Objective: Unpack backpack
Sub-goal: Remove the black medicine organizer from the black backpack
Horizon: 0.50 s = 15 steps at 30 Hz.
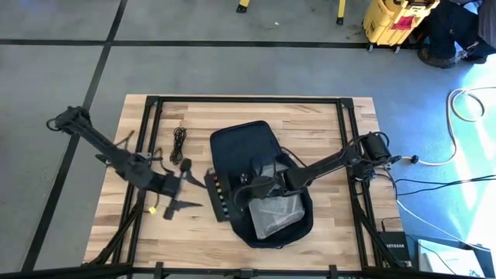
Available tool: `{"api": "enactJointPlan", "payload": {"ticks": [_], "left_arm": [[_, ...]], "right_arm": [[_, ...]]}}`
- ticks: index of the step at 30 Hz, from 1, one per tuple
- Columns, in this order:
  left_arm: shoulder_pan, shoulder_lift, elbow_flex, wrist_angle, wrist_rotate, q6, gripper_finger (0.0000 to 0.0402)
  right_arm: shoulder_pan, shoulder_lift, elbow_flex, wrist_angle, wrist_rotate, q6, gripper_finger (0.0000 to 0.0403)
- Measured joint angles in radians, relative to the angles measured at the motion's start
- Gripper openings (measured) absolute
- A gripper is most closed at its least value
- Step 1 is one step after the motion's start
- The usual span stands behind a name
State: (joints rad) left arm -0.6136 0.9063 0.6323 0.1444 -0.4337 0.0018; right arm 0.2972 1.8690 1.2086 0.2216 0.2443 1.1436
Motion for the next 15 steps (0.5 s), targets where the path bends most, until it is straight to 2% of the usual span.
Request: {"api": "enactJointPlan", "payload": {"ticks": [3,7,15], "left_arm": [[-0.027,-0.074,-0.008,-0.070,-0.029,0.001,0.0237],[-0.042,-0.158,-0.069,-0.085,-0.050,-0.027,0.0237],[-0.075,-0.328,-0.190,-0.083,-0.047,-0.083,0.0237]], "right_arm": [[-0.016,0.001,0.030,-0.003,0.034,-0.016,0.0169],[-0.030,0.025,0.082,0.010,0.060,-0.037,0.0169],[-0.043,0.184,0.284,-0.026,0.024,-0.078,0.0169]]}}
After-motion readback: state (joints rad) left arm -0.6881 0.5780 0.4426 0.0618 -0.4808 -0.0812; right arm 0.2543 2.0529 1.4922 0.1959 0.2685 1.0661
